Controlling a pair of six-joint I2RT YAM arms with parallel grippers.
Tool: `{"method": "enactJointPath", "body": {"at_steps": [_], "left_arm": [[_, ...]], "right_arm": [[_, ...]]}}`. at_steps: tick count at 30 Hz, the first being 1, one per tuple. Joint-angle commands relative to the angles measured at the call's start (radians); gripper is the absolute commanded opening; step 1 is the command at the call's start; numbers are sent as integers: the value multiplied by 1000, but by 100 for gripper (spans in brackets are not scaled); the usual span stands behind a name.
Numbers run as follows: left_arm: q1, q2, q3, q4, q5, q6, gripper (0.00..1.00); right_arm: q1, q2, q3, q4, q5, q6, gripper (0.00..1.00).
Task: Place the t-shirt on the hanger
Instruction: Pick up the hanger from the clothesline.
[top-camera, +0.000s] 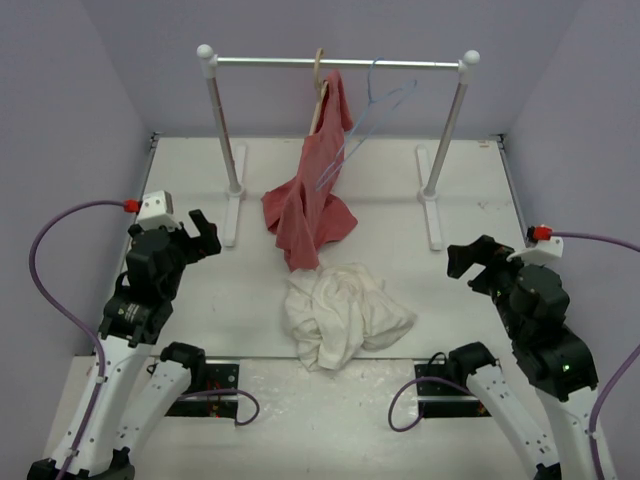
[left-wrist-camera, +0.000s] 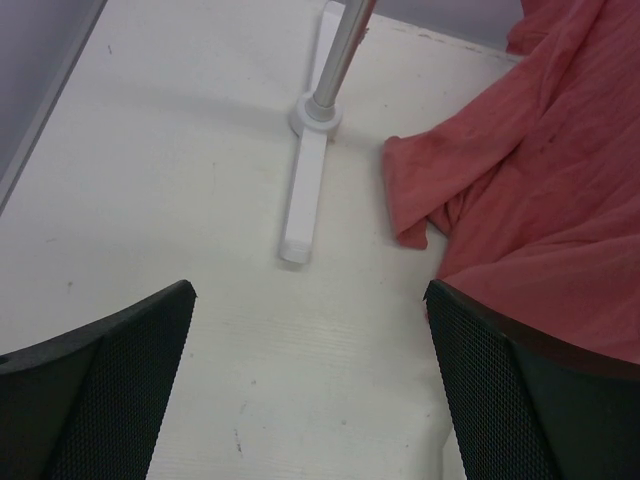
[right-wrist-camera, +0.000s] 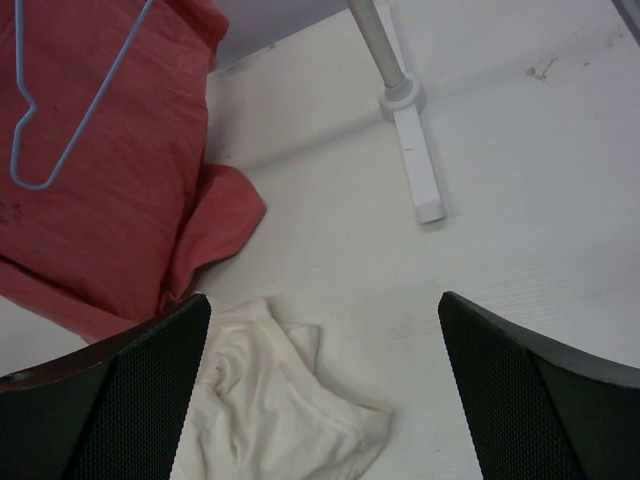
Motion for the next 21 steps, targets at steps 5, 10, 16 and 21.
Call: {"method": "enactJointPath", "body": {"at_steps": [5,10,16,21], "left_arm": [[-5,-2,8,1,-19,-18,100],[1,4,7,13,-9,-14,100],[26,46,6,18,37,-3,100],[26,26,-1,20,39,-4,100]], "right_arm": [[-1,-49,11,37,81,49,99],[-1,-11,-2,181,-82,96,99],[50,463,177,388,-223,156,99],[187,829,465,386,29,170,99]]}}
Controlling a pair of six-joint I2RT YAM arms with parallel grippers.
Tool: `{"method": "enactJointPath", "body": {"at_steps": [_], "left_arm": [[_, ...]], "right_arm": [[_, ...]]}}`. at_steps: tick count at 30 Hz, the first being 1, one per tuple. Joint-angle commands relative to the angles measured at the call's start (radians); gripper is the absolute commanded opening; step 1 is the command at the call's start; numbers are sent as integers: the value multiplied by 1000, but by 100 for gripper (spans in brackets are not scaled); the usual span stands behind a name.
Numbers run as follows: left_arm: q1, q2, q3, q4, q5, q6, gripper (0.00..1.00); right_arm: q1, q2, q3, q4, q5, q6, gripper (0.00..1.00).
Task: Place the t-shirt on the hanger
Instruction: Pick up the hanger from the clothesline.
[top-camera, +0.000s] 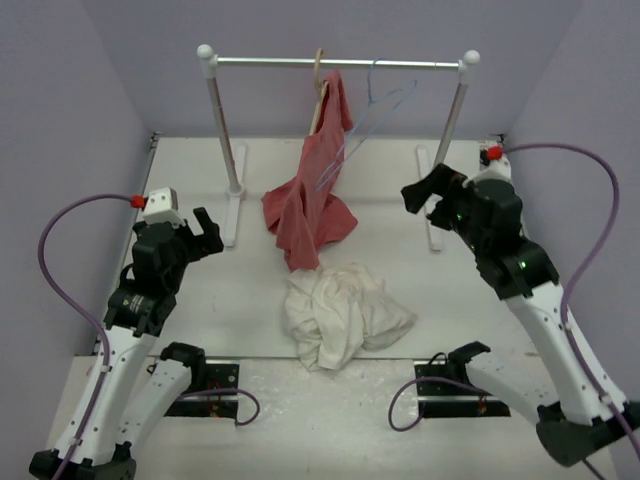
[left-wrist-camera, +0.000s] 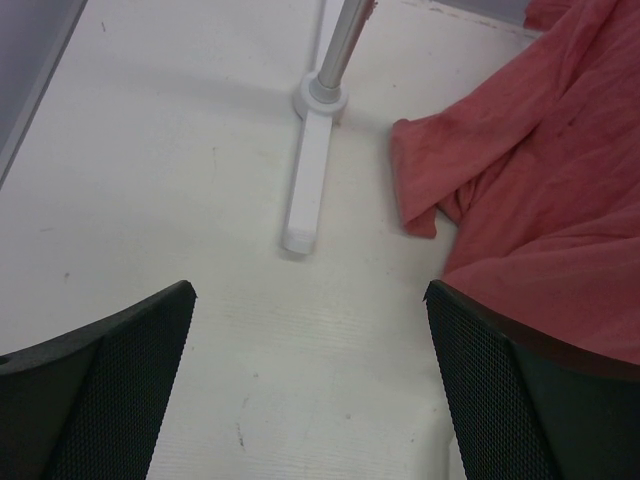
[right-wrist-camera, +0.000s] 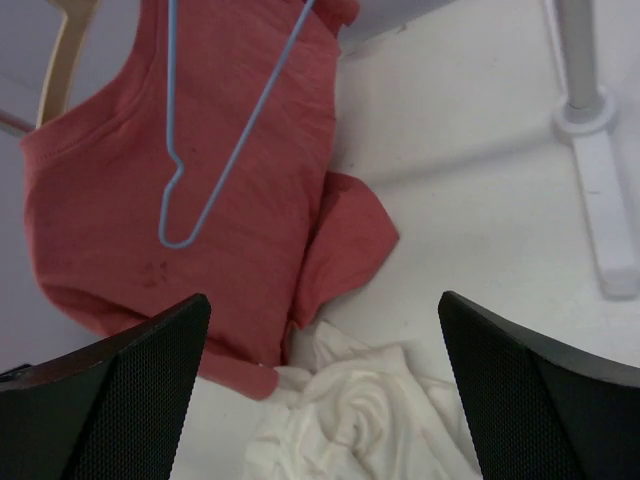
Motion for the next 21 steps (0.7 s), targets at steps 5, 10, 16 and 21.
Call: {"method": "enactJointPath", "body": {"at_steps": [5,10,16,21], "left_arm": [[9,-16,-2,20,16,-4,100],[7,-17,-4,23,34,-3,100],[7,-25,-5,25,34,-2,100],[7,-21,-7,28,46,-1,100]], "right_arm": [[121,441,415,50,264,50,99],[167,631,601,-19,323,-8,99],[204,777,723,-80,367,-38,99],[233,827,711,-117,421,-30,98]]}}
